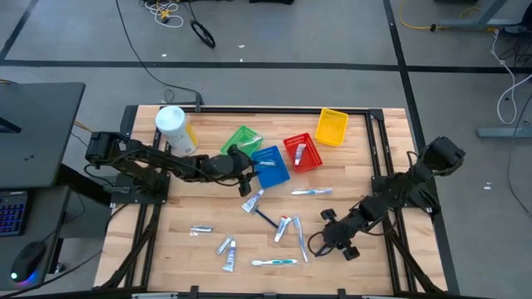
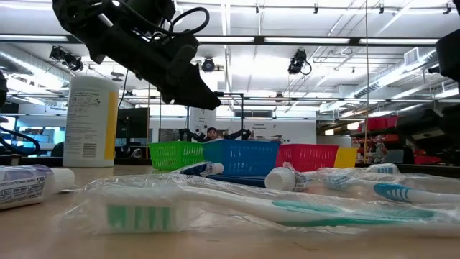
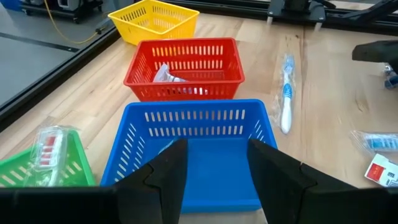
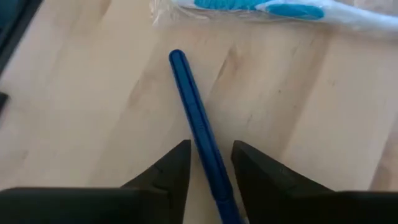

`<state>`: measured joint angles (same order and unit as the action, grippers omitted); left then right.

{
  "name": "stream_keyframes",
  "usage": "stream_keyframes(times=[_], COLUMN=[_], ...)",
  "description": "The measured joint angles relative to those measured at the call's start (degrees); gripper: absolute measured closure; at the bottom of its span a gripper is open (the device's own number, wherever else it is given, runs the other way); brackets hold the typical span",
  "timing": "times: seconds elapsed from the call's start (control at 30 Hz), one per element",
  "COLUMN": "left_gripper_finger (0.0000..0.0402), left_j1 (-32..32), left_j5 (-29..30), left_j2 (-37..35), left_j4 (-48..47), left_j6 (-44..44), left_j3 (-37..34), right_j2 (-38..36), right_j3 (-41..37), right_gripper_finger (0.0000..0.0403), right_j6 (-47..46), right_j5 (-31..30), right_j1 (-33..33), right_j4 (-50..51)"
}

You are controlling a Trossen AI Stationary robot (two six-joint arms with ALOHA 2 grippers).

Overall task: Pick & Place Travel size toiletries
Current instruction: Put the right black razor into the yellow bin

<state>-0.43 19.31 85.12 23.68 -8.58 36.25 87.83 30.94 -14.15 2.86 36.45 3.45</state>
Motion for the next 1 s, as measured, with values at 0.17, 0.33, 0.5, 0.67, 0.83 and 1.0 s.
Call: stream_keyframes(times=[0.17, 0.33, 0.5, 0.67, 0.83, 1.0], left_gripper_finger=[0.0226, 0.0226, 0.0226, 0.0226, 0.0226, 0.0226], left_j1=[0.0, 0.0, 0.04, 0.04, 0.07, 0.07], left_j5=[-0.04, -0.04, 0.0, -0.82, -0.98, -1.01], left_j2=[0.0, 0.0, -0.02, -0.02, -0.02, -0.02], left_j4=[-0.13, -0.67, -0.09, -0.15, 0.25, 0.18], left_j6=[0.7, 4.95, 7.69, 7.46, 7.68, 8.43], left_j3=[0.0, 0.0, 0.0, 0.0, 0.0, 0.0], right_j2=[0.16, -1.49, -6.21, -13.33, -19.32, -23.26], right_j3=[-0.05, -0.43, -0.38, -0.42, -0.42, -0.4], right_gripper_finger=[0.0344, 0.0373, 0.0373, 0.0373, 0.0373, 0.0373], right_j6=[0.46, -1.02, -0.8, 4.21, 8.29, 1.83], right_j5=[-2.94, -4.34, -11.5, -22.04, -45.1, -69.85], right_j1=[0.04, -0.93, -3.54, -7.72, -14.36, -25.3], right_j4=[-0.04, -3.5, -7.0, -4.35, 0.84, 6.72])
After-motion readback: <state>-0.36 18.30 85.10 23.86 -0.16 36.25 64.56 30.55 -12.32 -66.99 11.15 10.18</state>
